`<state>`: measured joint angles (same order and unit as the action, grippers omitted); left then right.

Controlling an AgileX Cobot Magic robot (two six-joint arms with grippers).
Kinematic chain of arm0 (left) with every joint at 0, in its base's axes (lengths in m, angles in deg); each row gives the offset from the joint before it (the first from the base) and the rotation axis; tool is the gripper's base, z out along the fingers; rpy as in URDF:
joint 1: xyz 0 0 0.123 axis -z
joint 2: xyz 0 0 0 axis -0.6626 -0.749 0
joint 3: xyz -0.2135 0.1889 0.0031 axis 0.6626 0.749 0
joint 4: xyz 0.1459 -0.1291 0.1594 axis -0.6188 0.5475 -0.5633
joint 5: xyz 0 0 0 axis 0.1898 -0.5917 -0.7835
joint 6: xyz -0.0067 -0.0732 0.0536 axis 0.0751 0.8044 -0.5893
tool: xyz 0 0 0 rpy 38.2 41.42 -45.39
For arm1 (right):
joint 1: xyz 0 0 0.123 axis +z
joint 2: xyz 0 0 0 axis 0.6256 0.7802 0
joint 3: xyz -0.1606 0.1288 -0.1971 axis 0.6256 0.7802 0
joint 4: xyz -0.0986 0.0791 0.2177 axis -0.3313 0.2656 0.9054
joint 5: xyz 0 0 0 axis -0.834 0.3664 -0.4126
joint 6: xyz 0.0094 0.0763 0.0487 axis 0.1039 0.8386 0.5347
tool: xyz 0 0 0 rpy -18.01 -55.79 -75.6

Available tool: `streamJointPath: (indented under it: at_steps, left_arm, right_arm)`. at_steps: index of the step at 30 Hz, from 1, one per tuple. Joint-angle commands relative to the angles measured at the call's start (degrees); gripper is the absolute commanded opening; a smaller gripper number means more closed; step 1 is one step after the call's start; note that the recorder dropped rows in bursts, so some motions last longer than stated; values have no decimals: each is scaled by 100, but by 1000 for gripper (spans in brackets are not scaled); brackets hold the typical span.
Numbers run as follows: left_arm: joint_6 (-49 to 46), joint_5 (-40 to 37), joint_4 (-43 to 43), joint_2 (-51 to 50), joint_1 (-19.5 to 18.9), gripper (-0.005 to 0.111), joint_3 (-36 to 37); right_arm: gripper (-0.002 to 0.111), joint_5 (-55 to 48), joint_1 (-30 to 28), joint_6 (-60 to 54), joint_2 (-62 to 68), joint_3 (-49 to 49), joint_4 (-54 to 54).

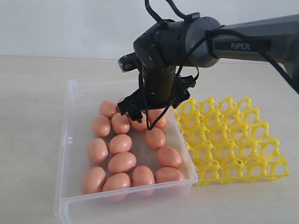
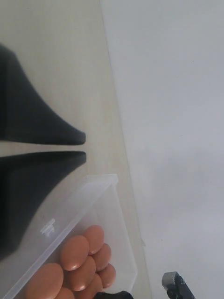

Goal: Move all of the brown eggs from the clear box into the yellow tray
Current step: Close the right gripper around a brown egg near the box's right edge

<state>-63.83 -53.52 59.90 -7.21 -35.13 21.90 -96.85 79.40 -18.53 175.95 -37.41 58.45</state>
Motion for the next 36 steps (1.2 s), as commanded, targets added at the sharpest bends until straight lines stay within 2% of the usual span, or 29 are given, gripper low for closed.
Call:
streamJointPath:
  at_steps: [1,6,8,10,14,16,18,20,25,27,30,34,36]
  left_arm:
    - [29,18,13,4,31,4,23]
    - [29,18,13,4,31,4,23]
    - [29,18,13,4,31,4,23]
    - [29,18,13,4,31,4,23]
    - [29,18,13,4,31,4,23]
    - [29,18,13,4,31,4,23]
    - [29,18,13,4,31,4,23]
    - [29,18,13,4,31,4,23]
    - [29,18,13,4,31,4,23]
    - [29,18,13,4,31,4,23]
    - [29,18,13,4,31,4,23]
    - [29,18,13,4,31,4,23]
    - [29,18,13,4,31,4,23]
  right_arm:
    - [79,227,-13,4,-59,-5,-55]
    - [79,61,-13,343,-59,-5,-659]
    - [74,-68,-13,417,-59,-5,-804]
    - [59,-95,-13,393,-59,-5,-804]
    - [16,-72,-13,350,-59,-5,-784]
    - [0,1,-13,363,-59,-5,-772]
    - [2,123,-13,403,-59,-5,-600]
    - [10,270,-13,407,-59,-5,-332]
    - [48,347,-13,365,-59,-5,180]
    - [57,347,-13,365,-59,-5,240]
    - [54,325,-13,365,-59,-5,265]
    - [42,423,-13,175,-59,-5,665]
    - [42,499,-13,91,-59,-5,896]
